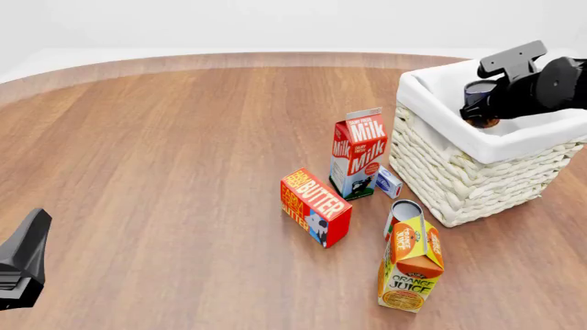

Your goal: Pick up the alphabet soup, and put it in the basket.

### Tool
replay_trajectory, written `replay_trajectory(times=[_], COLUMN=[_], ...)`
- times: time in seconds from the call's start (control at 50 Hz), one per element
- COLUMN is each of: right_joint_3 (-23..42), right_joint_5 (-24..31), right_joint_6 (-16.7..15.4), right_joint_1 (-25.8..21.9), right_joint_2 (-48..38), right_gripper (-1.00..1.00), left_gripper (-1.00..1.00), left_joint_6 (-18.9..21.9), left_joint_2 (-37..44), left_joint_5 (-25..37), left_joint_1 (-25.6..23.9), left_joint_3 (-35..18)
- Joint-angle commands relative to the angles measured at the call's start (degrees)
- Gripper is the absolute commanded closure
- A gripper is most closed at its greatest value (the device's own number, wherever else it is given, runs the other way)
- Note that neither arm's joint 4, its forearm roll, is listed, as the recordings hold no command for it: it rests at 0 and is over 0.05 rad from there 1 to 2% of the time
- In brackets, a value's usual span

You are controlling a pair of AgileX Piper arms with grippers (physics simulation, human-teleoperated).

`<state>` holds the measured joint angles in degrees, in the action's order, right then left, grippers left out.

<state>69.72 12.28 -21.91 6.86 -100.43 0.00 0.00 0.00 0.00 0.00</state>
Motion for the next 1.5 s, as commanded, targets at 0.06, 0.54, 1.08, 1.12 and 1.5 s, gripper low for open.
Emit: replay_trajectory(times=[0.06,0.54,1.08,1.12,1.5], right_joint_3=[0.7,0.7,3.0,2.6,-0.4], right_joint_5=[0.4,0.8,1.3,1.2,0.0], right_joint_6=[0.9,0.3,0.5,0.6,1.2], right_joint_1=[0.3,0.5,1.8,1.8,1.7], right_joint_2=[-0.5,-2.5,-3.4,-3.0,0.5], right_gripper=[1.00,1.00,-1.00,-1.00,-1.00], left_gripper=[-1.00,-1.00,-1.00,-1.00,-1.00], left_joint_6=[0.0,0.0,0.0,0.0,0.0], left_joint_2=[0.0,0.0,0.0,0.0,0.0], left_joint_5=[0.0,0.0,0.0,0.0,0.0], left_joint_1=[0.0,0.0,0.0,0.0,0.0], left_joint_3=[0.0,0.0,0.0,0.0,0.0])
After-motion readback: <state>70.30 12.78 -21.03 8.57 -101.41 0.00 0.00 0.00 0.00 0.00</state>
